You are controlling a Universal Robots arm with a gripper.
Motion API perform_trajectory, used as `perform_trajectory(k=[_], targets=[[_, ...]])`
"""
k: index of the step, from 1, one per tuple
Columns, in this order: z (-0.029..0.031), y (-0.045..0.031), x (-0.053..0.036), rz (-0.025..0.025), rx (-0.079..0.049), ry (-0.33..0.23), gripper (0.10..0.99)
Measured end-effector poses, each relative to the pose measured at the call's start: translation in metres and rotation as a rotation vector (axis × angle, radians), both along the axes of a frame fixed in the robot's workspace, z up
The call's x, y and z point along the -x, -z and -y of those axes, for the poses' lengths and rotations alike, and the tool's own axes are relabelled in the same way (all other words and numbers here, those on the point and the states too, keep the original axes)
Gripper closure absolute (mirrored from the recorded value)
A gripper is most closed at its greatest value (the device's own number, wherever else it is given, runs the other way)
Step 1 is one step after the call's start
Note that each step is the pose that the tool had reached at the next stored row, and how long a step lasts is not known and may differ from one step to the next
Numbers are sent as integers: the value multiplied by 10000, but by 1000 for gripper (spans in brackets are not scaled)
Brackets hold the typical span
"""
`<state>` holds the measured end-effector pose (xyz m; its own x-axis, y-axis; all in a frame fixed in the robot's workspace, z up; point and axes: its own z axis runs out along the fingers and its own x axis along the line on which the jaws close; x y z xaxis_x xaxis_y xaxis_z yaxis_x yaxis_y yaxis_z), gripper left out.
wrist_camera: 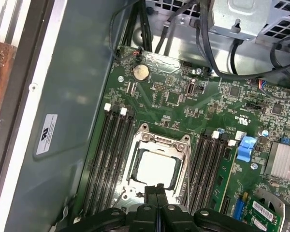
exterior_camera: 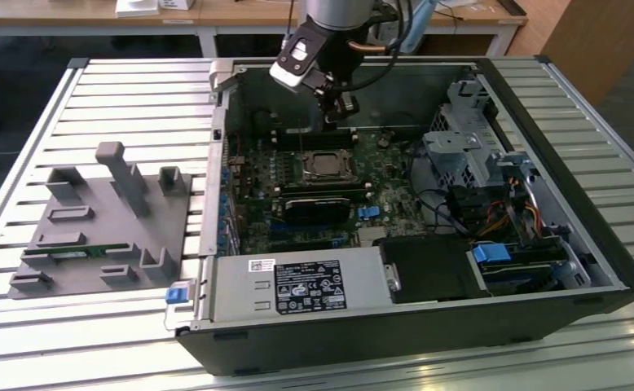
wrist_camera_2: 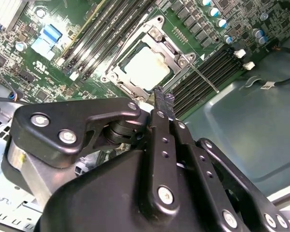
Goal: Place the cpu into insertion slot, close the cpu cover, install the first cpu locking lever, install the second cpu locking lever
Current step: 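Install the first cpu locking lever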
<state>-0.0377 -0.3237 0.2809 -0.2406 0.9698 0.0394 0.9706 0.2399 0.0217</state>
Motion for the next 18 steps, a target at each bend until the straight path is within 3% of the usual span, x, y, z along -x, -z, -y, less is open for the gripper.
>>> perform_trajectory(k=[9,18], targets=[[0,2,0,0,0,-330,973],[0,4,0,0,0,-1589,973]])
